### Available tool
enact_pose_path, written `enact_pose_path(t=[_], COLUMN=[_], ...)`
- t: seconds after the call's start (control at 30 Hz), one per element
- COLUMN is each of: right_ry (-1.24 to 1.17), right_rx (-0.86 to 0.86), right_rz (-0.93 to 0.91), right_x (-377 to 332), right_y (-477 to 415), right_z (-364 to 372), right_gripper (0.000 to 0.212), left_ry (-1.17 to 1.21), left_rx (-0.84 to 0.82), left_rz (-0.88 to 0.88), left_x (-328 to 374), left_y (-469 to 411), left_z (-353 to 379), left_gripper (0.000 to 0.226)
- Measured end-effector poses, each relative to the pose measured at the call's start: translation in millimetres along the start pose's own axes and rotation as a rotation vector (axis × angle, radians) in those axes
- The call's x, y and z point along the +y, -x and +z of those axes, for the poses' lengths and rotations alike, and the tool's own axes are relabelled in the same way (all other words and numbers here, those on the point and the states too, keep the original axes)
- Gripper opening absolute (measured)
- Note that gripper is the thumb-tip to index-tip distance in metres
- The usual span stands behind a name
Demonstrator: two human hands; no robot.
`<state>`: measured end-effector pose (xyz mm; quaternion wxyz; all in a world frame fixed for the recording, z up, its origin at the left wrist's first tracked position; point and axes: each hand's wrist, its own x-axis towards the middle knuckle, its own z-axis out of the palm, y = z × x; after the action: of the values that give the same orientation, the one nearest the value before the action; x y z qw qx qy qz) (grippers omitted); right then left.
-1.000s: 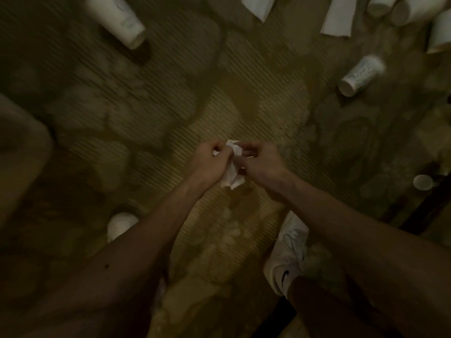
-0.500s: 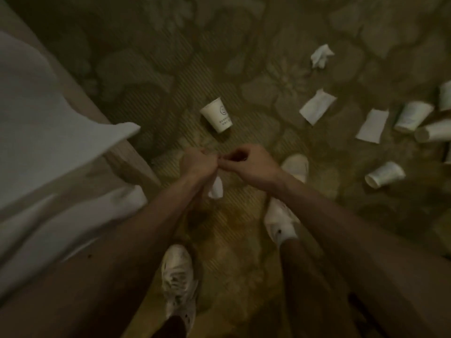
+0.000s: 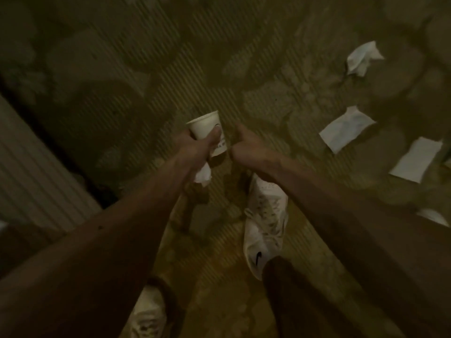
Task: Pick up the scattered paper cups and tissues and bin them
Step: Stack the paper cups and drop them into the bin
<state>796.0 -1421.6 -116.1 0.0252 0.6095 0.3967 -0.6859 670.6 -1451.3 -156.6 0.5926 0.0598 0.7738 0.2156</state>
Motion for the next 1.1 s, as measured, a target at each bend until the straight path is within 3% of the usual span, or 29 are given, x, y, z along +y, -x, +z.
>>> enact_pose_path(t=[0.2,0.23,0.3,0.37,0.4,0.53,0.63,0.7,0.8,0.9,1.0,1.1], right_ry=[-0.244,-0.257,-0.079,0.192,0.253,0.461,0.569,0.501,0.328,0.219,0.394,0.576], right_rx=[0.036,0.113,0.425,0.696,0.724,0.528,0.660,0.738,0.863,0.934,0.824,0.617], right_rz=[0.068,0.047,-0.005,0.057,0.116,0.193,0.086,0.085,-0.013,-0.159,-0.216,-0.083], right_x=[28.5,36.3,58.2,86.9,100.5,133.3,144.3,144.3,124.7,87.0,58.0,51.0], right_y=[2.4,5.1,12.3,14.6,13.5,-2.1,-14.7,-16.9,-19.6,-30.8,-49.9,-73.7], right_z=[-44.6,-56.3,-88.5,-126.1,-142.6,-170.1,-183.2,-194.5,-208.9,-234.6,-256.4,-260.5], right_gripper=[0.049,0.046,0.040,0.050,0.059,0.079,0.053,0.032,0.022,0.048,0.080,0.073], left_ry=[-0.259,-0.338,-0.498,-0.607,-0.648,-0.741,-0.772,-0.788,-0.786,-0.821,-0.845,-0.834], left_rx=[0.000,-0.011,-0.090,-0.188,-0.217,-0.289,-0.336,-0.342,-0.312,-0.236,-0.205,-0.217], left_rz=[0.164,0.221,0.327,0.364,0.380,0.464,0.476,0.485,0.513,0.570,0.603,0.600], left_x=[12.2,15.7,22.8,31.7,36.0,46.7,48.8,51.5,62.3,78.5,93.6,101.6], left_y=[2.2,4.8,11.7,20.2,21.3,14.4,2.6,-4.9,-15.1,-24.4,-36.5,-47.9], left_z=[49.3,56.0,74.6,101.0,115.9,163.9,183.0,189.3,193.5,195.2,197.4,196.5], left_gripper=[0.070,0.070,0.076,0.083,0.085,0.079,0.081,0.083,0.084,0.084,0.083,0.083])
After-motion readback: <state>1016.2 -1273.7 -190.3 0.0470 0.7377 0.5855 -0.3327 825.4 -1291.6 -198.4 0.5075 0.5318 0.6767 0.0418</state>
